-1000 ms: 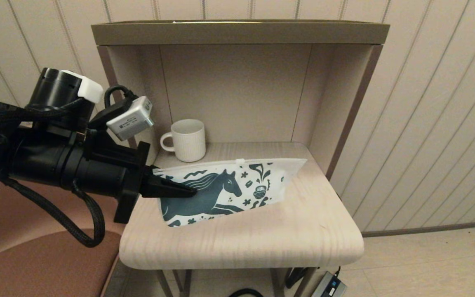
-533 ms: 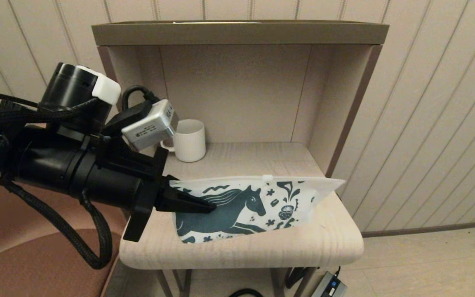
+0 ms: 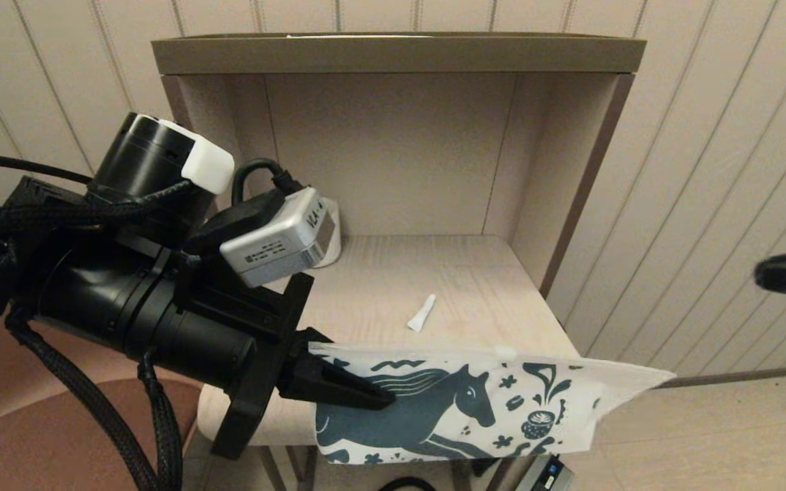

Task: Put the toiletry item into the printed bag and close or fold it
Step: Open the storage bag

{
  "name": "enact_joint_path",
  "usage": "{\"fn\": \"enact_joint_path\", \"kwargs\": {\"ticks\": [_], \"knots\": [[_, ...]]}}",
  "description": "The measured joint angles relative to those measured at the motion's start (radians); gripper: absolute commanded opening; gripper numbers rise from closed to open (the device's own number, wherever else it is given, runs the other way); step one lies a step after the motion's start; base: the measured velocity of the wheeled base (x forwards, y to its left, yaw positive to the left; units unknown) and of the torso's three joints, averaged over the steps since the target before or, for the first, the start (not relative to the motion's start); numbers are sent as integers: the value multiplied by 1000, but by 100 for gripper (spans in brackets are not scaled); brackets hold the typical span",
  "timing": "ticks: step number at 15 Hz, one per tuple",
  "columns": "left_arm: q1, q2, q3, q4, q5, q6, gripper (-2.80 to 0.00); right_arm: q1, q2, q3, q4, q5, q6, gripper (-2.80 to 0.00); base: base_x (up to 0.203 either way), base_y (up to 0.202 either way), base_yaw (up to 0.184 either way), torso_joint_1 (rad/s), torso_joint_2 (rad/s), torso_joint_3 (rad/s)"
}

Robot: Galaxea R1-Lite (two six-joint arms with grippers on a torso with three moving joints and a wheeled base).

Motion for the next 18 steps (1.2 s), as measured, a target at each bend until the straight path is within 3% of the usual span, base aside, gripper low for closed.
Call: {"fn": "enact_joint_path", "kwargs": {"ticks": [3,7,8,10,11,18], "knots": [[-6,5,-8,-1,-33,0,-280,5,180,-220,204,23,-158,-280,0,0,0,0,0,0],[-9,9,-9,-5,-39,0,-280,-27,355,-427,448,22,-452,-280,0,0,0,0,0,0],[-10,7,-6,-7,-41,-1,-280,-20,377,-435,453,22,-488,0,0,0,0,0,0,0],[-9,-4,-5,-8,-41,-3,-280,-1,393,-421,408,25,-509,0,0,0,0,0,0,0],[-9,-12,-4,-8,-41,-6,-280,11,394,-407,359,30,-509,-280,0,0,0,0,0,0],[-13,-30,2,-7,-38,-7,-280,119,363,-358,323,32,-506,-280,0,0,0,0,0,0]]}}
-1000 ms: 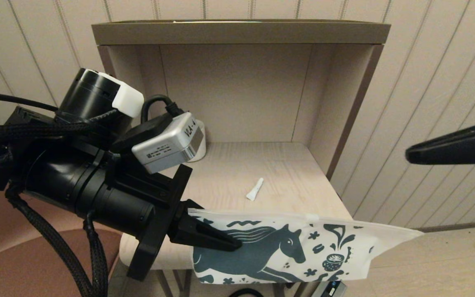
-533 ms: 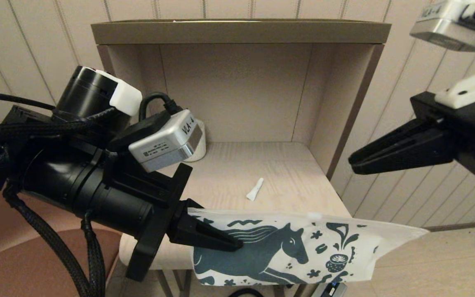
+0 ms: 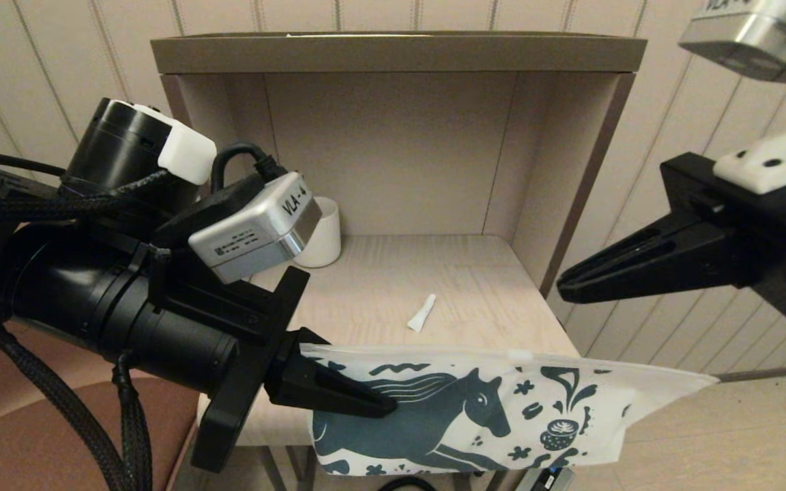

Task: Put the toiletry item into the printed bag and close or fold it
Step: Open the storage bag

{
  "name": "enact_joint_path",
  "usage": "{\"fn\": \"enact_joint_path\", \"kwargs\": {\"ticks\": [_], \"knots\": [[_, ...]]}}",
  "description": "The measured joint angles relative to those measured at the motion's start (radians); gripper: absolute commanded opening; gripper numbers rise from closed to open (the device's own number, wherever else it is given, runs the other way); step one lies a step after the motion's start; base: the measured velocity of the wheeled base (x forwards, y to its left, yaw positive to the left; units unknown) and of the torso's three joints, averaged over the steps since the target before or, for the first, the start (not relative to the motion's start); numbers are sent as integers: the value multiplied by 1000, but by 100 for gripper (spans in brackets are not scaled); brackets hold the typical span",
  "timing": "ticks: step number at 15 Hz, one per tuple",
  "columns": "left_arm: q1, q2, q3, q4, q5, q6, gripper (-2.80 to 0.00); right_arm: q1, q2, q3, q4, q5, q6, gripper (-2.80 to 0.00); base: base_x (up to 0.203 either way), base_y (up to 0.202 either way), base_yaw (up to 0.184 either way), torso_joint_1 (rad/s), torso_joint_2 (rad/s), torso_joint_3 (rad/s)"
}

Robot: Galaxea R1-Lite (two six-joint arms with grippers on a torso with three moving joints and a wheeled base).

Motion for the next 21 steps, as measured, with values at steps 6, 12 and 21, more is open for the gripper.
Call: {"fn": "enact_joint_path", "kwargs": {"ticks": [6,12,21], "knots": [[-3,-1,8,-1,4,1,-280,24,-8,13,-44,3,16,-280,0,0,0,0,0,0],[-4,-2,9,0,3,1,-280,17,-24,87,-148,-4,36,0,0,0,0,0,0,0],[-5,-2,12,-2,2,1,-280,68,-45,138,-159,3,37,0,0,0,0,0,0,0]]}}
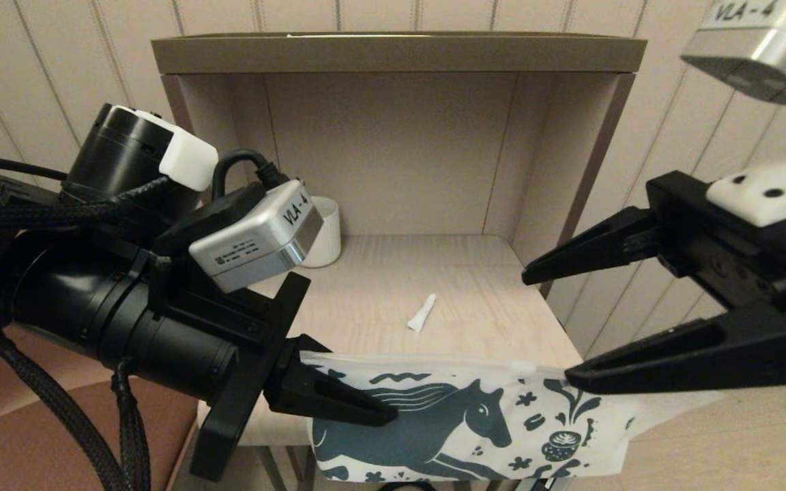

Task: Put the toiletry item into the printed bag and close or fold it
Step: Open the storage bag

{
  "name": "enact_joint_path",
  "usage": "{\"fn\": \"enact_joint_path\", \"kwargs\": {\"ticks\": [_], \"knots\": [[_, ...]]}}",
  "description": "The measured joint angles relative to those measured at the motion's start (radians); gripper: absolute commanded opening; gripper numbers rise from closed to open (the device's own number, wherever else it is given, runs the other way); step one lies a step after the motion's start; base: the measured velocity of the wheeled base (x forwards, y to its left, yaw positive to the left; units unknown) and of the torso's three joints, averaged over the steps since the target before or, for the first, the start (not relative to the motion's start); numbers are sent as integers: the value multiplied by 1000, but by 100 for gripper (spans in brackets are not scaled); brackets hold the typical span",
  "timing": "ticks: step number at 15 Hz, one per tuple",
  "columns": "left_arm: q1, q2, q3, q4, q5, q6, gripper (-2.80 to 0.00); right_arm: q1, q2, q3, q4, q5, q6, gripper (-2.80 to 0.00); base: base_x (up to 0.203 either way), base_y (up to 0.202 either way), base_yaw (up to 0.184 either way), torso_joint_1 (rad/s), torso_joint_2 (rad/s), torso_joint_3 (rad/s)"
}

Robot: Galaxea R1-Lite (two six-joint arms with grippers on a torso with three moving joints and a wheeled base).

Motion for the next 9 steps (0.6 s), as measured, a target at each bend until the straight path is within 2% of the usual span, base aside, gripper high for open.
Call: {"fn": "enact_joint_path", "kwargs": {"ticks": [4,9], "knots": [[0,-2,4,0,0,0,-280,10,32,14,-22,38,1,0,0,0,0,0,0,0],[0,-4,9,0,0,0,-280,12,53,53,-37,39,1,0,0,0,0,0,0,0]]}}
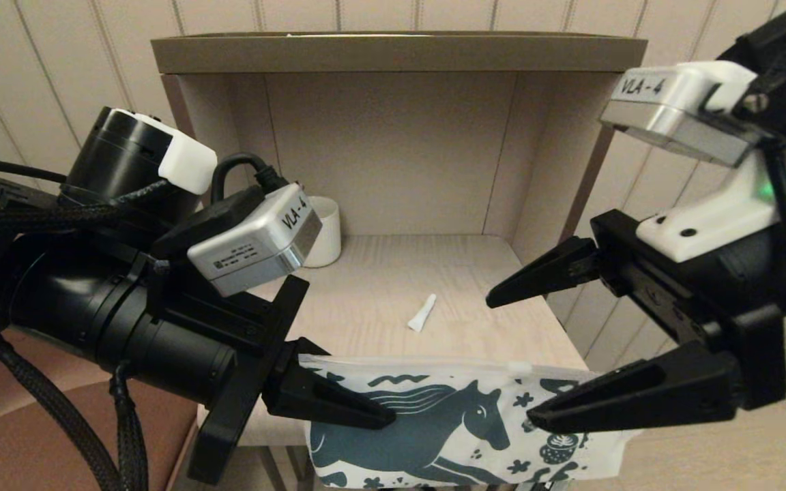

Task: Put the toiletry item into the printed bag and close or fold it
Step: Open the storage bag

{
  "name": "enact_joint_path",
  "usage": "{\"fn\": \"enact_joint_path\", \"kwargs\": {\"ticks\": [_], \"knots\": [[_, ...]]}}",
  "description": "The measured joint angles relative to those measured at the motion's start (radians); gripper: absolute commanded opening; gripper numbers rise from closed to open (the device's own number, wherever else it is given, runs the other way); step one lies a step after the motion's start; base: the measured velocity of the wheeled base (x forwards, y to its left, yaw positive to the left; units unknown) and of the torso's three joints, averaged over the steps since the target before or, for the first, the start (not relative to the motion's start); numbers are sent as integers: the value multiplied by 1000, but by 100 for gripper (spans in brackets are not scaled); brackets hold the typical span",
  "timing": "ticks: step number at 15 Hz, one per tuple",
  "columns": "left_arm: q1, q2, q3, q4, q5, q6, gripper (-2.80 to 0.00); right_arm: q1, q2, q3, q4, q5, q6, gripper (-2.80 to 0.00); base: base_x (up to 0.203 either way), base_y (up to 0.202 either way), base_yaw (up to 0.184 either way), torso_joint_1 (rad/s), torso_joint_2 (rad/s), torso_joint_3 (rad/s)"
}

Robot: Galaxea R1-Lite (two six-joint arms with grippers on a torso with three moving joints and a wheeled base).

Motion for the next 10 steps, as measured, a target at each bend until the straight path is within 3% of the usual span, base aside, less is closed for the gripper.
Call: {"fn": "enact_joint_path", "kwargs": {"ticks": [10], "knots": [[1,4,10,-1,-1,1,-280,5,-1,53,-58,-3,-1,0,0,0,0,0,0,0]]}}
